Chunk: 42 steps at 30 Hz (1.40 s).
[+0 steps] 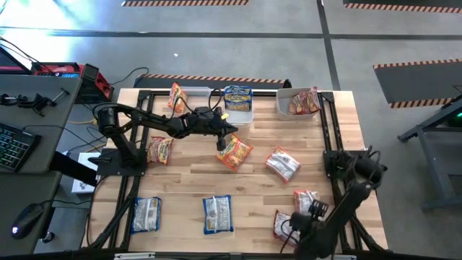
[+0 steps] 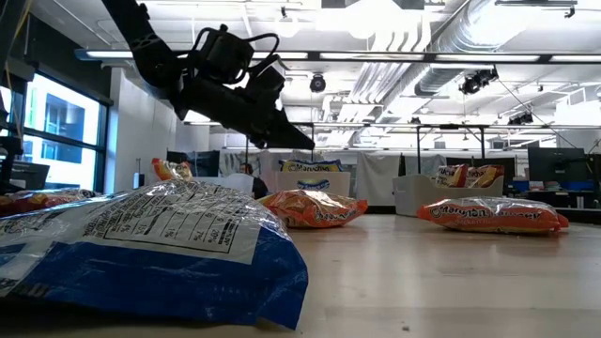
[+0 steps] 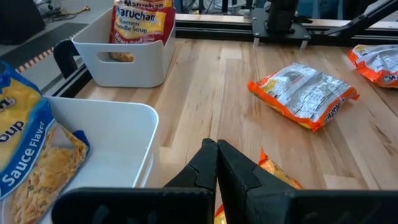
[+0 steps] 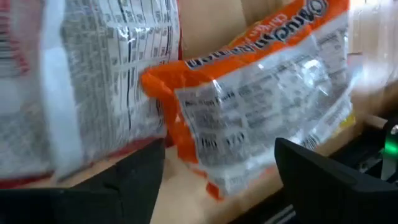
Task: Sort Maruchan noodles
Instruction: Put the bottom orange noodle pack into the transparent bin
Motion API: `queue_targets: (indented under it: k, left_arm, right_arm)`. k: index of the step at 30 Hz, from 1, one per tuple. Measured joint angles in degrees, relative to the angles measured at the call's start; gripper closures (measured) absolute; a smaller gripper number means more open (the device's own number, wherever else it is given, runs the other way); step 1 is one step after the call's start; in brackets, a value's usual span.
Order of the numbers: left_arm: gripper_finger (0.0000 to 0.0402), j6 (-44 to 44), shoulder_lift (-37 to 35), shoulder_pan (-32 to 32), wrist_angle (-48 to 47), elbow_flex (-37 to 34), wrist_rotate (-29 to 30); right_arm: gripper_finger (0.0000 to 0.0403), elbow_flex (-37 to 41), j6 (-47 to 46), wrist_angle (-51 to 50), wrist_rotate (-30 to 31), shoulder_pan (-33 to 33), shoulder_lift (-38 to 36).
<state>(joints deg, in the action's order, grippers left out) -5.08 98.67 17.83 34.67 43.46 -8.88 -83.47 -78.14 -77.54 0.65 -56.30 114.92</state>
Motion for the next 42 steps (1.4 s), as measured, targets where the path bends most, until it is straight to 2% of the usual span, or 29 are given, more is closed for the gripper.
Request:
queue_targets:
  k: [5,10,15,23,26,35,39,42]
  left_arm:
    - [0.0401,0.0,0.0,0.0,0.7,0.0,0.0]
    - [0.0401,0.3,0.0,0.0,1.4,0.0,0.0]
    - [0.0401,0.3,0.0,0.0,1.7,0.0,0.0]
    - [0.0401,0.3,0.0,0.0,1.7,0.0,0.0]
    - [0.0401,0.3,0.0,0.0,1.7,0.0,0.0]
    - [0.0401,0.3,0.0,-1.6,3.0,0.0,-0.1]
    - [0.0401,0.6,0.0,-2.3,5.2,0.0,-5.8]
    - [0.0397,1.9,0.0,-3.9,8.4,0.3,-10.6]
  right_arm:
    - [0.0122,-0.1,0.1,-1.3,0.9,-0.4,4.9]
    - [0.0154,-0.1,0.1,-3.0,1.3,-0.4,6.7]
    - [0.0232,-0.2,-0.9,-4.9,2.8,-0.3,6.6]
    - [0.0367,-4.6,-1.0,-12.2,8.2,-0.2,6.0]
    - [0.0397,-3.9,-2.4,-12.6,9.4,0.2,3.3]
    - [0.0401,2.1,-11.1,-11.5,23.0,2.7,-12.1]
    - [0.0403,8.0,-9.8,-4.8,28.0,4.8,-21.9]
    - [0.0403,13.9,-4.4,3.3,31.7,7.2,-29.2]
